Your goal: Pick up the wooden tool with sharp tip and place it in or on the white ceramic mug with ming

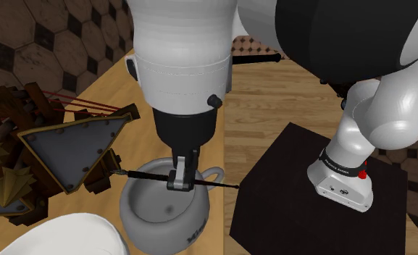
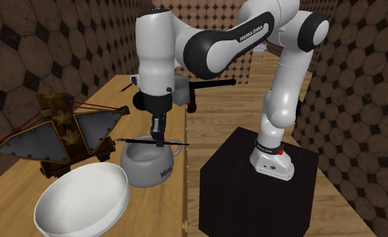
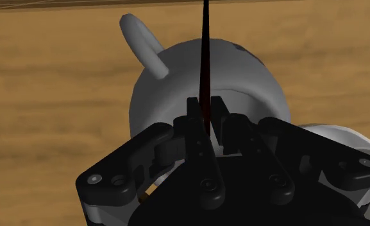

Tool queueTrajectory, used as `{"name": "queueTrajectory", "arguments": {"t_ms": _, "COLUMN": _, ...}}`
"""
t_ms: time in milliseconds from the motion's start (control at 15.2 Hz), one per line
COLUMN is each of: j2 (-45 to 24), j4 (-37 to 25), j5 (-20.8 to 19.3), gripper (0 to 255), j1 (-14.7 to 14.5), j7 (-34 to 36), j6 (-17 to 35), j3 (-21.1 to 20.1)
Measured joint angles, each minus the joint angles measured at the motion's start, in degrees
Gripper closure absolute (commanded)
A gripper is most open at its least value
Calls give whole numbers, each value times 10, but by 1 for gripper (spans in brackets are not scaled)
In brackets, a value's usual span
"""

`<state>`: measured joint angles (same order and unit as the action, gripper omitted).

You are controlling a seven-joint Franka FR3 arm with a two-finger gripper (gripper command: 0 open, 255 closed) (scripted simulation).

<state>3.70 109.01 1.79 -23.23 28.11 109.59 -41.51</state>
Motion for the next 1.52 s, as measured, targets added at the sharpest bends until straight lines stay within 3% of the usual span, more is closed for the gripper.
{"name": "queueTrajectory", "arguments": {"t_ms": 330, "j2": 5, "j4": 5, "j5": 4, "gripper": 255, "j1": 1, "j7": -5, "j6": 11, "j3": 2}}
{"name": "queueTrajectory", "arguments": {"t_ms": 396, "j2": 6, "j4": 7, "j5": 5, "gripper": 0, "j1": 1, "j7": -7, "j6": 12, "j3": 3}}
{"name": "queueTrajectory", "arguments": {"t_ms": 726, "j2": 3, "j4": 19, "j5": 6, "gripper": 0, "j1": -1, "j7": -5, "j6": 17, "j3": 1}}
{"name": "queueTrajectory", "arguments": {"t_ms": 1122, "j2": 5, "j4": -43, "j5": 9, "gripper": 0, "j1": 2, "j7": -8, "j6": -58, "j3": 4}}
{"name": "queueTrajectory", "arguments": {"t_ms": 1518, "j2": 4, "j4": -52, "j5": 8, "gripper": 0, "j1": 2, "j7": -7, "j6": -67, "j3": 4}}
